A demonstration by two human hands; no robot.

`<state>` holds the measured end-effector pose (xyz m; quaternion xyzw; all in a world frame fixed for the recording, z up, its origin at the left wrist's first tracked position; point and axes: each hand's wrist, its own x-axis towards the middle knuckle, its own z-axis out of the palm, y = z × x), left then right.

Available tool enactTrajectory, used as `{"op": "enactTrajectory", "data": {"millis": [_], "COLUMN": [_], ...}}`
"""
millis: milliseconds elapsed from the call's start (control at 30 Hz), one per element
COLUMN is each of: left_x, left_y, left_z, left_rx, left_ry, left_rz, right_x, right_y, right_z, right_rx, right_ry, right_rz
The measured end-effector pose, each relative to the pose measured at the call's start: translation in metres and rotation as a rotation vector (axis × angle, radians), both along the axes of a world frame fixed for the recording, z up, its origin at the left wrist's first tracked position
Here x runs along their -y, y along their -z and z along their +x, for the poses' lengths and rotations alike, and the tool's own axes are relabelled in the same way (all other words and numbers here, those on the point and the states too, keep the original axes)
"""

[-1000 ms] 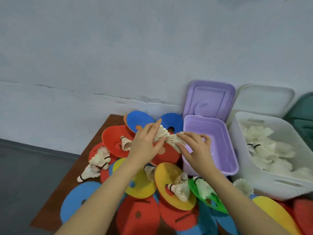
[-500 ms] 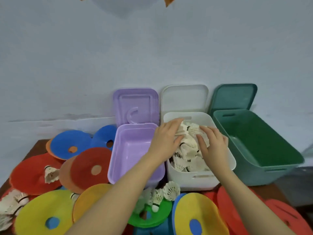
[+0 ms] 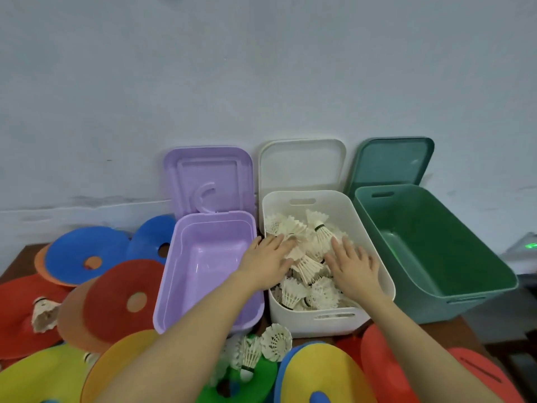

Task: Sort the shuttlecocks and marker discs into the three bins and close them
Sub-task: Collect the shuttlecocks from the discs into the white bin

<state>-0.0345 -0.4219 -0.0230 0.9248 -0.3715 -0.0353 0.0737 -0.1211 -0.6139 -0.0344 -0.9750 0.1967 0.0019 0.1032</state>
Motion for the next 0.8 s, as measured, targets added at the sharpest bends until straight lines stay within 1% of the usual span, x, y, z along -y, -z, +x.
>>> {"op": "enactTrajectory", "data": {"millis": [67,167,267,433,567,633,800], "left_x": [-0.008,-0.014,-0.024,-0.07,-0.126,-0.157,-0.241], "left_y": [0.0,-0.008,-0.02,-0.025,-0.022,-0.023,-0.02], "left_z": [-0.004,-0.013,-0.024,-0.048,-0.067,-0.077,-0.096], "left_rx": [0.016,0.072,0.11,0.111,0.097,0.125,0.155], "left_ry": [-0.008,-0.005,-0.053,-0.159,-0.278,-0.339,-0.535], "left_rz": [-0.058,-0.14,-0.186,-0.21,-0.204,-0.202,-0.205], "right_x": [-0.005,-0.021,-0.041,-0.084,-0.132,-0.158,-0.229], "right_y": [-0.006,-0.013,-0.016,-0.024,-0.03,-0.03,-0.03], "right_z": [0.001,0.002,0.001,0.0,-0.001,-0.002,0.003], "right_rx": [0.027,0.156,0.279,0.413,0.406,0.405,0.325], "right_ry": [0.019,-0.014,-0.104,-0.276,-0.445,-0.55,-0.746], "right_rz": [-0.032,-0.012,-0.019,0.08,0.166,0.181,0.225]}}
